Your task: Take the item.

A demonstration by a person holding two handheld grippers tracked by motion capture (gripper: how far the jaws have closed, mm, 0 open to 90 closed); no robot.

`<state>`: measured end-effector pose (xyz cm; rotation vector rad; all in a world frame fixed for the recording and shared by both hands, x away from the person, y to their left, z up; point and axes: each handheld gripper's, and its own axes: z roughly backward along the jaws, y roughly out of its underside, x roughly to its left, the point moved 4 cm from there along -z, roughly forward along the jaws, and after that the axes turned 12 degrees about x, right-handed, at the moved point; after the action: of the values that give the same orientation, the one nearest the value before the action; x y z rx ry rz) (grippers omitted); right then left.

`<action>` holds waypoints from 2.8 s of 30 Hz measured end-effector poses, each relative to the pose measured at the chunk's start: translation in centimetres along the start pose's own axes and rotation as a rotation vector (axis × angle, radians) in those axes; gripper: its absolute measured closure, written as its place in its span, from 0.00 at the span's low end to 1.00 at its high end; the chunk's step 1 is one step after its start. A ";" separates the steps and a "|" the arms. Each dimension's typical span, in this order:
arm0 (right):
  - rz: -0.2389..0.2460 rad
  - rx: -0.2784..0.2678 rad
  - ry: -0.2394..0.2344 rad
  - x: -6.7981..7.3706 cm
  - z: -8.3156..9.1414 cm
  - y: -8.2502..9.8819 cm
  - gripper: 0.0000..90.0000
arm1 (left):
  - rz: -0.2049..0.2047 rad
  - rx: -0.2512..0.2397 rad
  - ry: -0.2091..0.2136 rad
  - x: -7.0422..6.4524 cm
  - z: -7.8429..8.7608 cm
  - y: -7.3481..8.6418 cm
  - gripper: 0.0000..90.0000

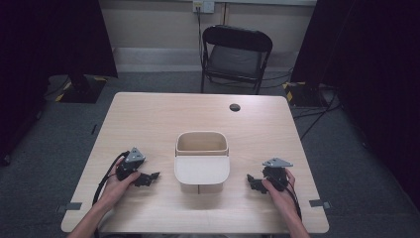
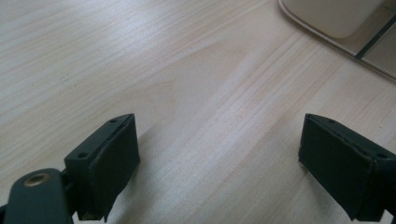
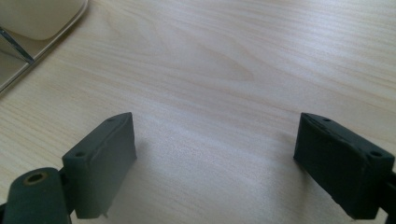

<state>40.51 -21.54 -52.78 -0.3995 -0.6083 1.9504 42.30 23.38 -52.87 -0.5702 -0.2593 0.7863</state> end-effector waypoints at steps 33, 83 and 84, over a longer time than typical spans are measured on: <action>0.066 -0.122 -0.201 3.0 3.8 -1.0 0.19 | 0.000 0.000 0.000 0.0 0.0 0.0 0.13; 0.254 -0.229 -0.412 10.3 5.5 -2.9 0.37 | 0.000 0.000 0.000 0.0 0.0 0.0 0.13; 0.252 -0.235 -0.414 10.3 5.6 -3.0 0.38 | 0.000 0.000 0.000 0.0 0.0 0.0 0.13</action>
<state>35.32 -12.56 -46.60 -0.2228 -1.1052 2.2305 42.30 23.38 -52.87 -0.5699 -0.2597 0.7863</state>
